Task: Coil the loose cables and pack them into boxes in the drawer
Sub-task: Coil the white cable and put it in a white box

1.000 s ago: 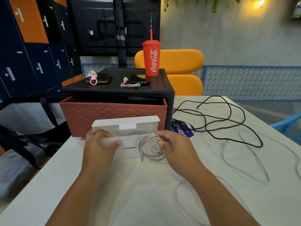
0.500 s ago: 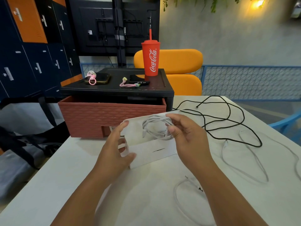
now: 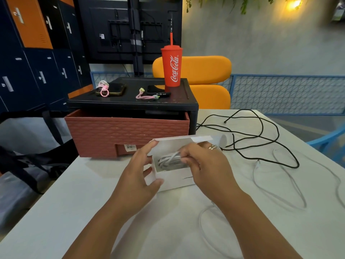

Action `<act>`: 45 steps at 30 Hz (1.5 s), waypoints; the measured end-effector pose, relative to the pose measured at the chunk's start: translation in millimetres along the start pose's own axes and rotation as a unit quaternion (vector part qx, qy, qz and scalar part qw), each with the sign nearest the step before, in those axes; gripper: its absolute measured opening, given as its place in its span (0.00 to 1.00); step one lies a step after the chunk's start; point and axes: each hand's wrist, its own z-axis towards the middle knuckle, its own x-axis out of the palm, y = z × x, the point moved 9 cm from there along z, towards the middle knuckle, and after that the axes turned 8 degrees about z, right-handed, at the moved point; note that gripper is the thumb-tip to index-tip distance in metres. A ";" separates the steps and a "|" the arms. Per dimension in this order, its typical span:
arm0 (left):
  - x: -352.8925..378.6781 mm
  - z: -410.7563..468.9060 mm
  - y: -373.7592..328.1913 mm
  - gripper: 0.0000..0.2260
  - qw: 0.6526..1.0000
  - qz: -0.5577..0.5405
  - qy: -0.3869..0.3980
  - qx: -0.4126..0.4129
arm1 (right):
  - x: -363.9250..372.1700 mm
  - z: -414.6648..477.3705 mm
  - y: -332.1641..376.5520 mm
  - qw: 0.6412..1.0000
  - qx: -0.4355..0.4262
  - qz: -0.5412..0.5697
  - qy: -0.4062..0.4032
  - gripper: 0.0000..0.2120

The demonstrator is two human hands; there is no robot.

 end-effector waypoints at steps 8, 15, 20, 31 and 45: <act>5.2 -2.4 -4.5 0.38 1.000 0.022 0.015 0.015 | 30.4 -2.3 -7.3 0.990 0.046 -0.022 0.133 0.06; 3.6 -1.3 -2.0 0.41 0.999 0.026 0.022 0.011 | 30.6 -3.4 -2.2 0.982 0.062 -0.016 0.175 0.10; 2.6 -1.8 0.2 0.41 0.999 0.025 0.035 -0.012 | 34.0 -7.7 -6.6 0.975 0.066 0.006 0.215 0.12; -6.4 0.0 14.3 0.31 0.993 -0.064 0.068 -0.068 | 4.1 -4.3 -50.0 0.982 0.135 -0.035 0.124 0.15; -4.8 1.3 6.3 0.23 0.998 -0.026 0.056 -0.025 | 15.1 -9.4 -50.7 0.966 0.159 -0.133 0.158 0.20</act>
